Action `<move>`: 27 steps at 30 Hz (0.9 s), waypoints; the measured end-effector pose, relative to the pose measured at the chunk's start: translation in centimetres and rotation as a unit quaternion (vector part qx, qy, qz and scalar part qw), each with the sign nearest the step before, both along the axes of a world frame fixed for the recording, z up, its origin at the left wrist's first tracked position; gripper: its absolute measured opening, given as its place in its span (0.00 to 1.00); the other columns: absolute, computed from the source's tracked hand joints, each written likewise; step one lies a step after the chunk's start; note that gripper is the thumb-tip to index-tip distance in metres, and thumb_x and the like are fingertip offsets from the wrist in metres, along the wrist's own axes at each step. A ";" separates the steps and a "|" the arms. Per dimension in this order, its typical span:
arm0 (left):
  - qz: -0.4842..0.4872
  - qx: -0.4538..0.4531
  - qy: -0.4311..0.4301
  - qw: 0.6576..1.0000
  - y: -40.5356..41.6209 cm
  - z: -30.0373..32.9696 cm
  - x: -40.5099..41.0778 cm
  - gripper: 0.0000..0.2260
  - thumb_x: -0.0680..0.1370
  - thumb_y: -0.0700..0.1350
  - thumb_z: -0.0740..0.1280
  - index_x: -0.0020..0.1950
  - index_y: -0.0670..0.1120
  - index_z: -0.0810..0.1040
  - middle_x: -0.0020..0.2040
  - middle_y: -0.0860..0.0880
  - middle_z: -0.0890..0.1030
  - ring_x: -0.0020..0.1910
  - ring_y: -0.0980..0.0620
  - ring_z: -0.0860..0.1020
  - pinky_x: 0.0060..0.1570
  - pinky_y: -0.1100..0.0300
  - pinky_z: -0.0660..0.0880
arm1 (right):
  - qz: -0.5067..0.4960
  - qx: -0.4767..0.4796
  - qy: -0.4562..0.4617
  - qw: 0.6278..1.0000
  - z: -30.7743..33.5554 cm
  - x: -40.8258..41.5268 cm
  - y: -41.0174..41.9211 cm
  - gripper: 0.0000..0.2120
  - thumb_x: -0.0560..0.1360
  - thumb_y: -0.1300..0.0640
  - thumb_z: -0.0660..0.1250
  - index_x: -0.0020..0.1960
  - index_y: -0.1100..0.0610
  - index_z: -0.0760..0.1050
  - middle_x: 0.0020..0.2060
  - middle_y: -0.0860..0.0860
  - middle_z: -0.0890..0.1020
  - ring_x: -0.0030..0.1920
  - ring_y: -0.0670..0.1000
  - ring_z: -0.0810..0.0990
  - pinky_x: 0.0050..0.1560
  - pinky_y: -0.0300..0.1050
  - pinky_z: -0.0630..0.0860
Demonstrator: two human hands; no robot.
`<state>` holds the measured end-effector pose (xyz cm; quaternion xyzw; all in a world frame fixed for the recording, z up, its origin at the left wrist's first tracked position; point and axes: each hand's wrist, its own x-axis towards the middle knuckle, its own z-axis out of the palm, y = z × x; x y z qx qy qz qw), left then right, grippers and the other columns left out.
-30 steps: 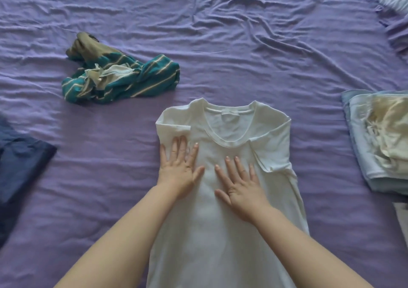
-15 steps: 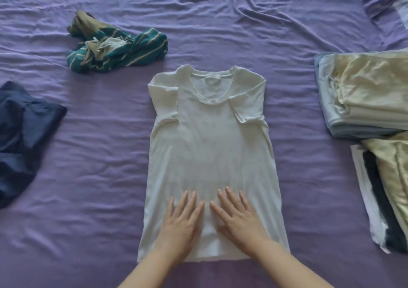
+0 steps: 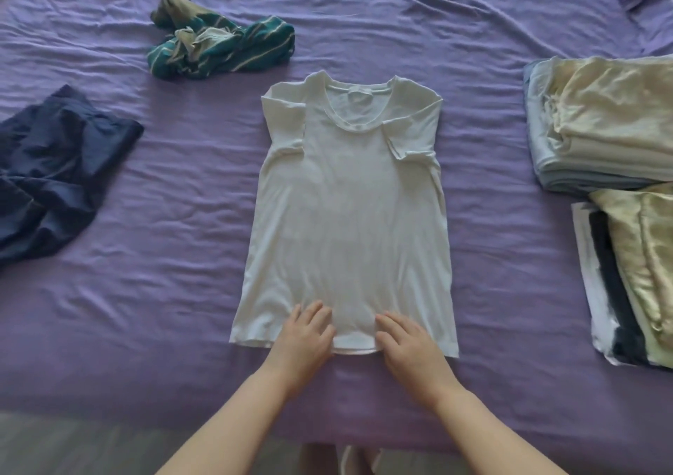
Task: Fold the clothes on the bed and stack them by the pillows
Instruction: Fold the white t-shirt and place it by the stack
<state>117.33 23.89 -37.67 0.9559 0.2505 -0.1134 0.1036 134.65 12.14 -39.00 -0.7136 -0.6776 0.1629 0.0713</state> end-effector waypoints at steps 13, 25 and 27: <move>0.225 -0.133 -0.009 0.965 7.6 -0.1 4.1 0.05 0.82 0.47 0.55 0.55 0.50 0.67 0.51 0.48 0.78 0.47 0.43 0.77 0.39 0.54 0.67 | -0.113 -0.096 0.032 0.988 2.2 6.3 9.9 0.10 0.80 0.50 0.56 0.59 0.46 0.71 0.52 0.47 0.78 0.51 0.54 0.78 0.42 0.46 0.70; 0.122 -0.114 0.020 0.986 27.0 4.0 10.4 0.14 0.77 0.54 0.65 0.48 0.43 0.75 0.51 0.47 0.79 0.52 0.46 0.76 0.42 0.57 0.67 | -0.138 -0.062 0.037 0.988 5.6 17.3 24.6 0.09 0.79 0.53 0.60 0.54 0.52 0.78 0.51 0.49 0.80 0.52 0.54 0.78 0.45 0.46 0.72; 0.131 -0.158 0.015 0.979 30.3 4.2 11.7 0.09 0.77 0.48 0.67 0.43 0.44 0.74 0.46 0.47 0.77 0.52 0.45 0.76 0.45 0.56 0.70 | -0.199 -0.040 0.055 0.978 6.1 18.3 26.9 0.09 0.78 0.53 0.62 0.55 0.52 0.78 0.52 0.49 0.82 0.53 0.54 0.78 0.46 0.46 0.72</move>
